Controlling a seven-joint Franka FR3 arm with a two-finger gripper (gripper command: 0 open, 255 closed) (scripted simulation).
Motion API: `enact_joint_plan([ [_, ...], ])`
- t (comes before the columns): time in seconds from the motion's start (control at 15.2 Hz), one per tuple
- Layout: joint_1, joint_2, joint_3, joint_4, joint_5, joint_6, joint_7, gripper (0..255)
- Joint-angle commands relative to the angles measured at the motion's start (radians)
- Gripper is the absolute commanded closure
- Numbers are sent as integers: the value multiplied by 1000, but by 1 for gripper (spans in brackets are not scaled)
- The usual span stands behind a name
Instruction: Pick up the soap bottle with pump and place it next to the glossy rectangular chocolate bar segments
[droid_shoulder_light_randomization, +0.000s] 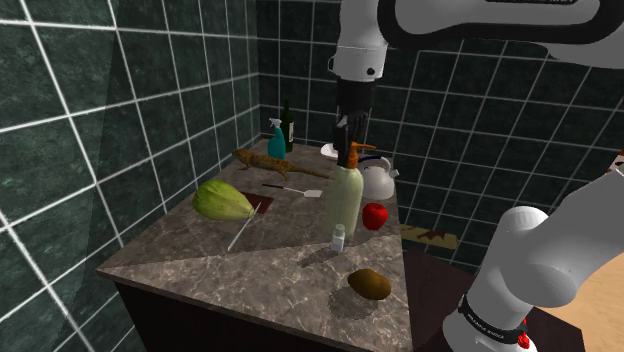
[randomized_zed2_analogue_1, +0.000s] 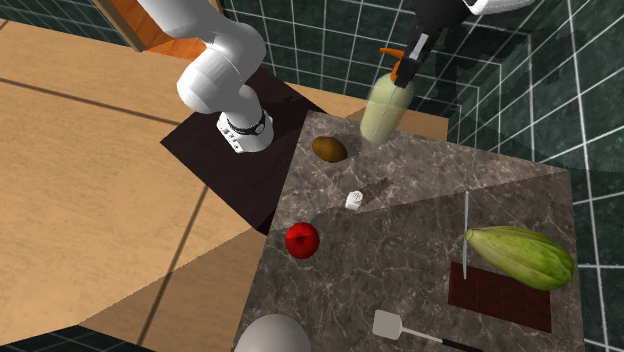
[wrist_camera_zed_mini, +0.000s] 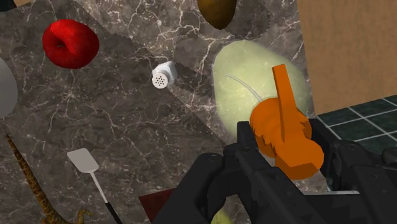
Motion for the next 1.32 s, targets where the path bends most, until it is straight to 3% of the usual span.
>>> enact_joint_plan([
  [0.0, -1, 8, 0, 37, -2, -29, 2, 255],
  [1.06, -9, 98, 0, 342, -17, -245, 15, 255],
  [1.25, -18, 135, -10, 340, -29, -207, -5, 255],
])
